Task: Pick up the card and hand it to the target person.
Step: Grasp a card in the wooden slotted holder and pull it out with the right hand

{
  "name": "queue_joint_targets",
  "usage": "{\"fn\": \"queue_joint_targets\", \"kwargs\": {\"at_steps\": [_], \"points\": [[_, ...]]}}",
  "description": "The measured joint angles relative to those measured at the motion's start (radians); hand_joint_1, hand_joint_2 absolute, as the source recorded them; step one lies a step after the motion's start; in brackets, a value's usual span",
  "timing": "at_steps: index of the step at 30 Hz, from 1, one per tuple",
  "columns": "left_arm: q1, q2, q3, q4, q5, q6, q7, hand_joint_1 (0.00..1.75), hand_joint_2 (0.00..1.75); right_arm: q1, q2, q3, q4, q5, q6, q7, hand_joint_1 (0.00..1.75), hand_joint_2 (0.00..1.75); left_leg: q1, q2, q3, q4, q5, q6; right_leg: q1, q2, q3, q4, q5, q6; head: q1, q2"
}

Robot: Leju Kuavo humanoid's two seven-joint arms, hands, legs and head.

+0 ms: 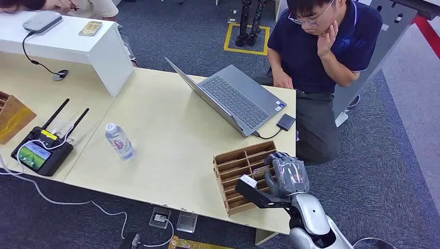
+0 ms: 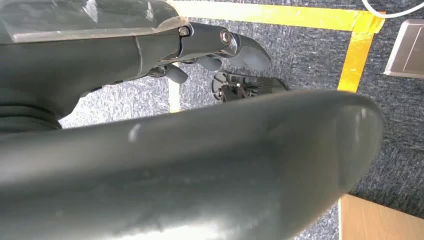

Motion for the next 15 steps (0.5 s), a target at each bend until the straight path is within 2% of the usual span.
{"fn": "queue_joint_targets", "kwargs": {"at_steps": [15], "points": [[0.0, 0.0, 0.0, 0.0, 0.001, -0.008, 0.0, 0.0, 0.0, -0.002, 0.0, 0.002, 0.026, -0.018, 0.0, -0.012, 0.98, 1.75, 0.0, 0.0, 0.0, 0.0, 0.0, 0.0, 0.0, 0.0, 0.0, 0.0, 0.0, 0.0, 0.0, 0.0]]}}
